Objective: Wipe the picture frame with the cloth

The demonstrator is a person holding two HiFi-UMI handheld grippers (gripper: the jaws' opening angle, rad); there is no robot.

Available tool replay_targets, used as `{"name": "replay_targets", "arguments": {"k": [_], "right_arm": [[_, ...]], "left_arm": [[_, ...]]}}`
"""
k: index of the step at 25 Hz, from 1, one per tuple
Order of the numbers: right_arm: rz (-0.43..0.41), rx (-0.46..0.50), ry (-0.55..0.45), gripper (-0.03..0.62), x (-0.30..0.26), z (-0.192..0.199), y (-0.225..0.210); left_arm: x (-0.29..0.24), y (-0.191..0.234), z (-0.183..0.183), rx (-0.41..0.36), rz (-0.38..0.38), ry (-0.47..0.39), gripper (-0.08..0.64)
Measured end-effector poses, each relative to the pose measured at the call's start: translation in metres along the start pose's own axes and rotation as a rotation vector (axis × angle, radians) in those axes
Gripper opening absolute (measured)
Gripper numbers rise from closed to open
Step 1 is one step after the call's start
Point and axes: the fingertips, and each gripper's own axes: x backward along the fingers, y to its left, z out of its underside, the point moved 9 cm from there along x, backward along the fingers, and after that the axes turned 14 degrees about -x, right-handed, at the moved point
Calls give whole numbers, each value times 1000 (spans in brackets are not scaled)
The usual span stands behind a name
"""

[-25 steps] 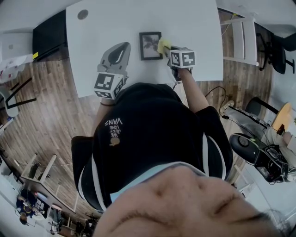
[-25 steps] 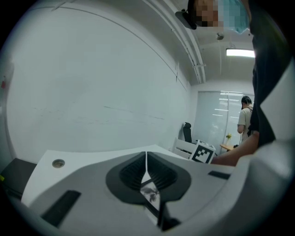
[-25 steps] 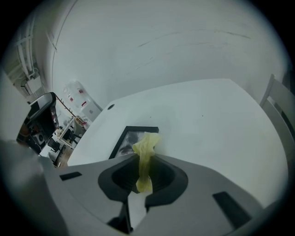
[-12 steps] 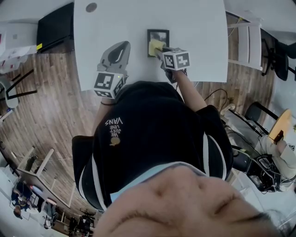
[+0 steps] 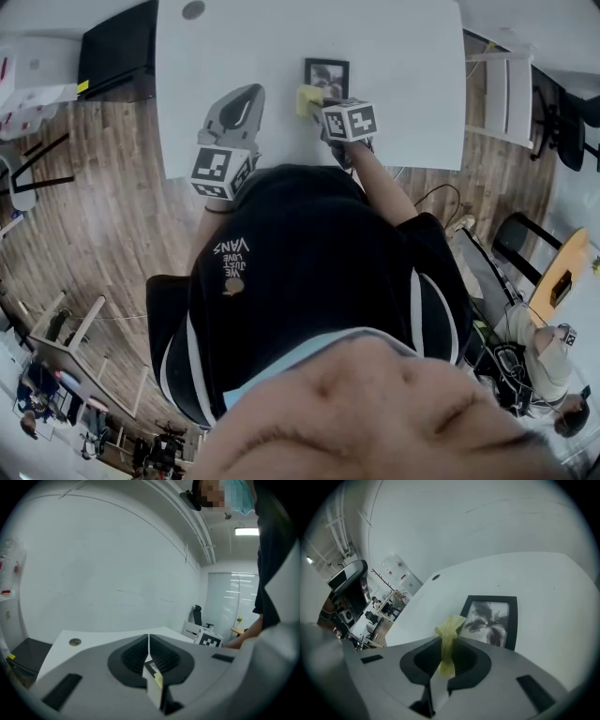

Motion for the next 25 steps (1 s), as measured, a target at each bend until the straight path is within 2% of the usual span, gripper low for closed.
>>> {"name": "replay_targets", "arguments": {"k": [9,25], "right_arm": [[44,-17,-2,46,5,1,-19],[146,-106,-74,46,47,10,-68]], "left_arm": [[-6,-5,-1,-1,19,2,18],[-36,-25,-7,-24,124,-15,18]]}}
